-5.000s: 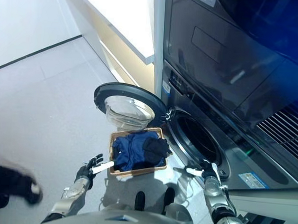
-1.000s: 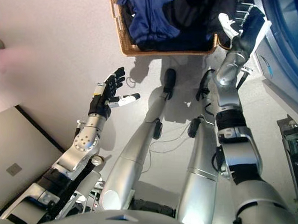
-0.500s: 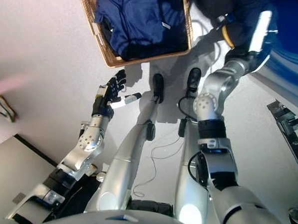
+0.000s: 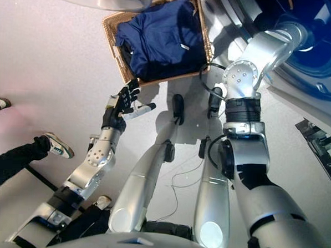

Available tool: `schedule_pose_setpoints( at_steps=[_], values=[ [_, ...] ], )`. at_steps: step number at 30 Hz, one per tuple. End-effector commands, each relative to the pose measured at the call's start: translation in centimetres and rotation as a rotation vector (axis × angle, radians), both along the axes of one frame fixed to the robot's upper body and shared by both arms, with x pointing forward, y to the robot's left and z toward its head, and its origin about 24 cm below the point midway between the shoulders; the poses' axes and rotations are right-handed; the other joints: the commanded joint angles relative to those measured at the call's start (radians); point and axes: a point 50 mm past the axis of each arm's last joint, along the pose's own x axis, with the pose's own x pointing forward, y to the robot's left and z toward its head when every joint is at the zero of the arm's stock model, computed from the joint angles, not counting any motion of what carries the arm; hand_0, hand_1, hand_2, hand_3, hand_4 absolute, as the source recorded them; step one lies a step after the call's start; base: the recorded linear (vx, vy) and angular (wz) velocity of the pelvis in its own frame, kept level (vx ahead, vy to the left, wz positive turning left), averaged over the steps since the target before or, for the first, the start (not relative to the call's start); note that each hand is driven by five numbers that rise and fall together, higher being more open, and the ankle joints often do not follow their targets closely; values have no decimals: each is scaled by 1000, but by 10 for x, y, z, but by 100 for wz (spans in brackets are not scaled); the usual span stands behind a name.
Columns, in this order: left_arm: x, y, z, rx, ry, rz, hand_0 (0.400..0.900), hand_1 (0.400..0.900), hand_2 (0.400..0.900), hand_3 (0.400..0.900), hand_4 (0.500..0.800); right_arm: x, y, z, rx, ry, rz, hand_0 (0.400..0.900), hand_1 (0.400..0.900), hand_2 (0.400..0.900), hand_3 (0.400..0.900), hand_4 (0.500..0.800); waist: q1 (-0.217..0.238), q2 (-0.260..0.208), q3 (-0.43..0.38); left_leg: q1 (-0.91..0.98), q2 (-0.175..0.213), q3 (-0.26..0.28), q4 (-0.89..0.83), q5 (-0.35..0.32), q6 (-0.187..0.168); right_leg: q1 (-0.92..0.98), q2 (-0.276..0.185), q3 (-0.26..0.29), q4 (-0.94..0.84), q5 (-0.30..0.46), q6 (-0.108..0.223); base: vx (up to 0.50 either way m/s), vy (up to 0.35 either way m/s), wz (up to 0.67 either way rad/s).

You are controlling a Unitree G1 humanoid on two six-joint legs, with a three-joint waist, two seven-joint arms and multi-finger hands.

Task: Put the clothes in the basket into the washing machine.

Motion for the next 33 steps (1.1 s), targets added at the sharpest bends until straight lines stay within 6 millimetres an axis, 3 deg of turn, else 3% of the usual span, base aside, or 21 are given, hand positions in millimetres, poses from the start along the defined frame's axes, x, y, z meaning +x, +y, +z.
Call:
schedule_pose_setpoints(
  at_steps=[1,9,13,16,22,23,26,30,33],
  values=[
    [-11,9,-1,10,-14,12,900,900,900,900,800,-9,5,21,-140,-79,-33,900,900,900,900,800,14,-36,-61,-22,-7,-58,136,-212,-75,102,-92,-10,-57,-59,105,0,0,0],
    [-12,7,-11,-15,29,47,900,900,900,900,800,1,21,-19,-211,114,-3,900,900,900,900,800,4,-57,-63,17,-6,-60,144,-216,-76,146,-90,-17,-53,-59,101,-1,-2,1],
    [-13,9,-26,11,84,79,900,900,900,900,800,3,36,-89,-422,344,60,900,900,900,900,800,-9,-84,-71,83,5,-62,134,-213,-78,215,-87,-28,-57,-56,102,13,-16,-1],
    [-15,13,-39,0,130,110,900,900,900,900,800,1,30,-141,-515,542,83,900,900,900,900,800,-16,-98,-85,141,9,-65,114,-206,-77,270,-86,-35,-65,-52,102,50,-23,-7],
    [-17,28,-65,34,236,183,900,900,900,900,800,-20,6,-234,-755,936,154,900,900,900,900,800,-17,-123,-115,272,23,-79,64,-195,-81,393,-73,-54,-86,-60,102,61,-66,3],
    [-20,31,-76,40,287,186,900,900,900,900,800,-29,-1,-261,-874,1072,204,900,900,900,900,800,-13,-127,-124,299,27,-83,59,-198,-83,419,-67,-58,-87,-67,101,81,-105,9],
    [-24,40,-96,100,377,204,900,900,900,900,800,-52,-27,-303,-1018,1325,241,900,900,900,900,800,-4,-139,-148,371,37,-95,27,-190,-86,487,-55,-70,-102,-74,97,82,-102,9],
    [-32,46,-117,150,478,190,900,900,900,900,800,-90,-57,-347,-1167,1609,334,900,900,900,900,800,8,-144,-197,452,46,-115,-28,-169,-91,561,-43,-92,-127,-85,94,91,-99,15],
    [-38,51,-126,160,535,187,900,900,900,900,800,-115,-75,-367,-1205,1761,397,900,900,900,900,800,11,-143,-227,497,51,-123,-60,-159,-93,601,-32,-104,-141,-94,91,61,-71,14]
  ],
)
